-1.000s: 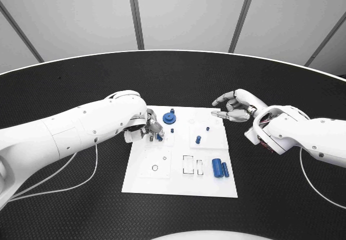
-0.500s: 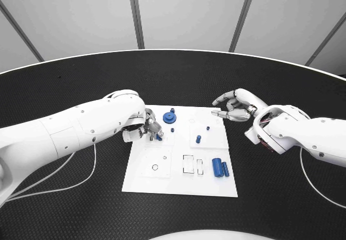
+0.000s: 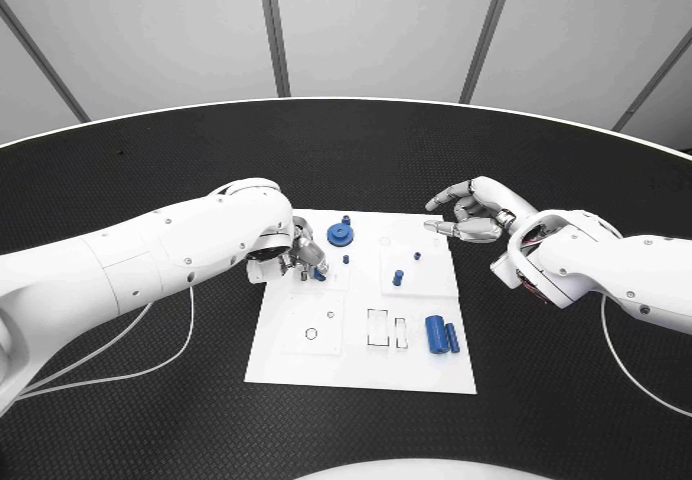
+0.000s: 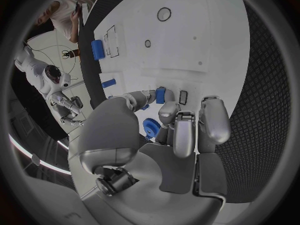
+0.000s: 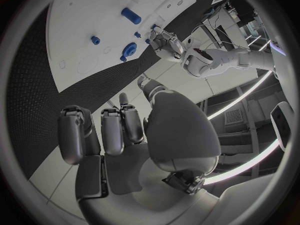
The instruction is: Assemble the parts on the task board
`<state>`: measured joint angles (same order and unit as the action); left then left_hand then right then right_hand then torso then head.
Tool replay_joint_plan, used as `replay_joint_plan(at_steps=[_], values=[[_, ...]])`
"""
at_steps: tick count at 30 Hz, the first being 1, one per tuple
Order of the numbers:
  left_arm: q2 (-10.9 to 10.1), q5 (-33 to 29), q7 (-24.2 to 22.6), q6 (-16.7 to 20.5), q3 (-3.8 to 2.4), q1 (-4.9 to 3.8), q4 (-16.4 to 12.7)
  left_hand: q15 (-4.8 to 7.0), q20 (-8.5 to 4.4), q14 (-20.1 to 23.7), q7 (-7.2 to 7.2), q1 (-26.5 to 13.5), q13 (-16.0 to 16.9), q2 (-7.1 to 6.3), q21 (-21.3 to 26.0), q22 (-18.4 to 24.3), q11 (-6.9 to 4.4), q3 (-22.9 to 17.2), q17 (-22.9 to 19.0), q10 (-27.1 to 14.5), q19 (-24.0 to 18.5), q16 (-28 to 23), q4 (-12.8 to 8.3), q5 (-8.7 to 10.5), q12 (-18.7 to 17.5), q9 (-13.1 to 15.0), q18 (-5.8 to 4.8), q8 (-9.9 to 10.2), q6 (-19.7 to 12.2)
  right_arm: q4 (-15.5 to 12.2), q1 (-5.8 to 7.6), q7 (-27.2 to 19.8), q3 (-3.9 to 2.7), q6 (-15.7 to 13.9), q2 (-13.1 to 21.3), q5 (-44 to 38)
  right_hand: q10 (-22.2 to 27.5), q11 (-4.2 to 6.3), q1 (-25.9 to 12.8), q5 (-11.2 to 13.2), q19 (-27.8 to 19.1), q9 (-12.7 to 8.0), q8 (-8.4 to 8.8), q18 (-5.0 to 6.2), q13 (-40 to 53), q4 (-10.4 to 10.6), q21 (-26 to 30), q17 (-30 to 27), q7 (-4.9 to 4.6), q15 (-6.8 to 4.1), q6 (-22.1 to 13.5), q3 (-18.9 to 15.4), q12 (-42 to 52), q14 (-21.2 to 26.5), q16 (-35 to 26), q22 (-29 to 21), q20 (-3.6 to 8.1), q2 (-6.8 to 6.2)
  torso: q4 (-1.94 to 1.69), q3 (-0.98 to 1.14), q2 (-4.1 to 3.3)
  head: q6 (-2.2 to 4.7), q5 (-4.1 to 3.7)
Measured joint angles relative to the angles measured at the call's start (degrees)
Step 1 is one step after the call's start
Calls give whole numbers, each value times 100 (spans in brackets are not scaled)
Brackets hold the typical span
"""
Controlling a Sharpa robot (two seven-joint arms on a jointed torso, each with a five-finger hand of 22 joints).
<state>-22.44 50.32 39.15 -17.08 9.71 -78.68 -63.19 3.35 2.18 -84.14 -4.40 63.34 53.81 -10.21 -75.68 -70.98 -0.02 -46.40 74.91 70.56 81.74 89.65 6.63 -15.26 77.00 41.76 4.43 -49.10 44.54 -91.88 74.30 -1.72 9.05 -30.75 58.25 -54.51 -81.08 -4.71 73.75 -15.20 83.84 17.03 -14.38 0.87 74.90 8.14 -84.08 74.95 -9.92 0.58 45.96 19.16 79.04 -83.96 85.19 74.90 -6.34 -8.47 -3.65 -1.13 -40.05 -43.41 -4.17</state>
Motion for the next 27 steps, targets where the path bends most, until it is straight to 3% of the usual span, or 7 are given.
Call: replay_joint_plan(at_steps=[27], values=[[64, 0, 51, -146, 0, 0, 71, 0, 0, 0, -23, 6, 6, 6, 0, 0, 14, 0, 0, 6, 0, 0, 0, 20, 0, -9, 0, -1, 0, -22, -1, 6, 0, -2, 12, 0, 0, 0, 0, -44, 0, -6, 0, 0, 3, 0, 0, -2, 0, 0, 0, 0, 0, 0, 0, 0, 0, 0, 5, 4, 2, -31, -16]])
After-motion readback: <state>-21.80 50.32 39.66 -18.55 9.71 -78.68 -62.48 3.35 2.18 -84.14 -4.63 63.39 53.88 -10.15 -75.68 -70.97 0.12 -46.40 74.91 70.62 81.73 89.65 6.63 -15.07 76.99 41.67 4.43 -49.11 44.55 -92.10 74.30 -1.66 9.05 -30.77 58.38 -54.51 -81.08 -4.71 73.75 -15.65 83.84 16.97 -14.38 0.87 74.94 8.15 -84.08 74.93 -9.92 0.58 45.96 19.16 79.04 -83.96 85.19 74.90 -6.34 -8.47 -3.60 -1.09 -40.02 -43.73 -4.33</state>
